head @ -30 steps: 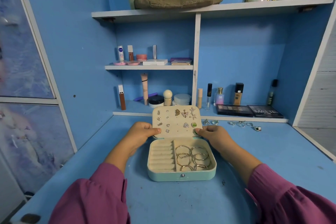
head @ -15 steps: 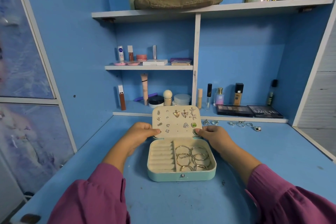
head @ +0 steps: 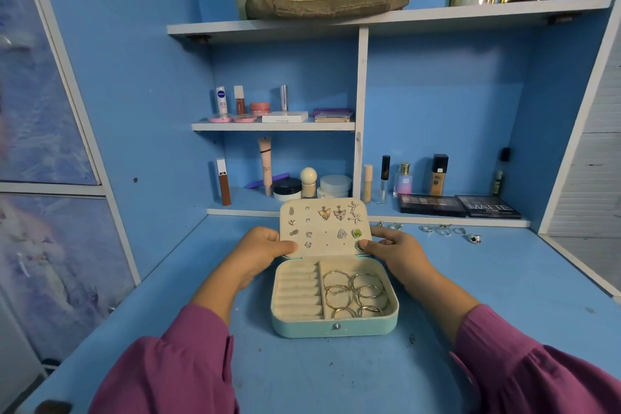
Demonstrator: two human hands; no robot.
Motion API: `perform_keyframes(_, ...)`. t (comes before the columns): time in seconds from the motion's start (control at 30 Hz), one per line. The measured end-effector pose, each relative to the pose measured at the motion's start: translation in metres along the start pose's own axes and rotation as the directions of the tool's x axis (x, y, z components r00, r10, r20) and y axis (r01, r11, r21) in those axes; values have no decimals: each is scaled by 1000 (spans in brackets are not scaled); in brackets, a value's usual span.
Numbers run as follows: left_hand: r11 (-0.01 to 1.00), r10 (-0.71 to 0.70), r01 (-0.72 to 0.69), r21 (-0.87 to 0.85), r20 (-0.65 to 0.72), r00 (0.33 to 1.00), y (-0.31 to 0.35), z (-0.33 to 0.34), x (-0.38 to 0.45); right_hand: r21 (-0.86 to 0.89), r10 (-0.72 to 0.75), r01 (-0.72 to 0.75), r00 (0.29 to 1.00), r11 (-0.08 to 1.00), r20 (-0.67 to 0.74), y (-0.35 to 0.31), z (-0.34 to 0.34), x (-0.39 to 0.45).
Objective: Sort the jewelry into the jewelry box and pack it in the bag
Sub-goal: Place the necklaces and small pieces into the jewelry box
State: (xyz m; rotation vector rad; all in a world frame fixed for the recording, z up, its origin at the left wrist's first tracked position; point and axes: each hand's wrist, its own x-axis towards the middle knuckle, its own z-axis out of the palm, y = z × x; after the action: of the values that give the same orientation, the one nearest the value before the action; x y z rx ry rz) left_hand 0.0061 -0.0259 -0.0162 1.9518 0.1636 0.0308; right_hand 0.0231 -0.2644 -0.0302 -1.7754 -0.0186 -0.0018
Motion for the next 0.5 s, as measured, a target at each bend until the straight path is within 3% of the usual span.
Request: perform_keyframes(0.5,998,-57,56,-37,-20,998,2,3,1,-87,-25,22,999,996,-33,5,2,7)
